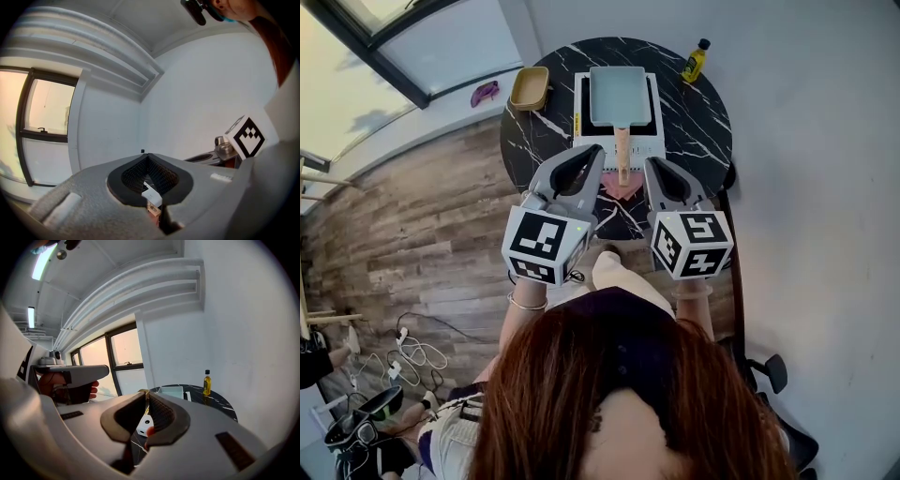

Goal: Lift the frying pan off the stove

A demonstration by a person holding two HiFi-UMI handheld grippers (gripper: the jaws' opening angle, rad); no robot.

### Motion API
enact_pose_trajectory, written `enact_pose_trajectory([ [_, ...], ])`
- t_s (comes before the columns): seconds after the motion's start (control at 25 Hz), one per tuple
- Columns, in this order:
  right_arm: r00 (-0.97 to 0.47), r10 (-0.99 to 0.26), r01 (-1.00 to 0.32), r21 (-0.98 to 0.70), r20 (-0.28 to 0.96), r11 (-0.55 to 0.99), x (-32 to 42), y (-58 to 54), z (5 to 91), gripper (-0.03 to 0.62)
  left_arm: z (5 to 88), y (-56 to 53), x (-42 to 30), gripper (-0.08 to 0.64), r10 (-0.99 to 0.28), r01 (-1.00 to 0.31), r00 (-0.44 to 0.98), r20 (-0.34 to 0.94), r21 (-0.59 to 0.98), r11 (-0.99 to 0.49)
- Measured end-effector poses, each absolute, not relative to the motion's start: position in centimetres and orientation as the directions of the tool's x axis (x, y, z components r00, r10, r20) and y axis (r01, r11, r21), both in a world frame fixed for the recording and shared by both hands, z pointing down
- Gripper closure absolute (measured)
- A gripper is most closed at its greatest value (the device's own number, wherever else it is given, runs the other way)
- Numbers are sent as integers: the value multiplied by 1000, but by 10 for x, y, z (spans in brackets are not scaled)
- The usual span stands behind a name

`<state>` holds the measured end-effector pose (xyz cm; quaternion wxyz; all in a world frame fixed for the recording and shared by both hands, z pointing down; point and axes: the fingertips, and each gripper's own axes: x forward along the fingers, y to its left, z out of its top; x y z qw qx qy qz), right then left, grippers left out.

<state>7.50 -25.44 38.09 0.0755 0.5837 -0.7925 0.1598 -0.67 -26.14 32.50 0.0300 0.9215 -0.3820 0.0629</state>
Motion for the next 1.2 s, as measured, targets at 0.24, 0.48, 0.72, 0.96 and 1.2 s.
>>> enact_pose_trajectory([
  [0.24,-327,-885,-943,-176,332,282,76,-272,392,548,330,-278,-5,548,-711,-720,688,147,13,-694],
  [0.48,-349,-865,-935,-197,360,295,78,-287,404,532,338,-291,-2,548,-715,-726,681,161,20,-687],
  [0.72,-372,-839,-926,-223,397,305,79,-303,420,511,346,-307,1,548,-718,-733,673,178,37,-679],
  [0.96,-390,-816,-918,-247,426,309,81,-318,434,491,351,-320,4,548,-720,-739,667,189,47,-672],
  [1.2,-414,-793,-906,-285,446,313,80,-331,451,469,361,-334,5,548,-728,-749,657,197,53,-661],
])
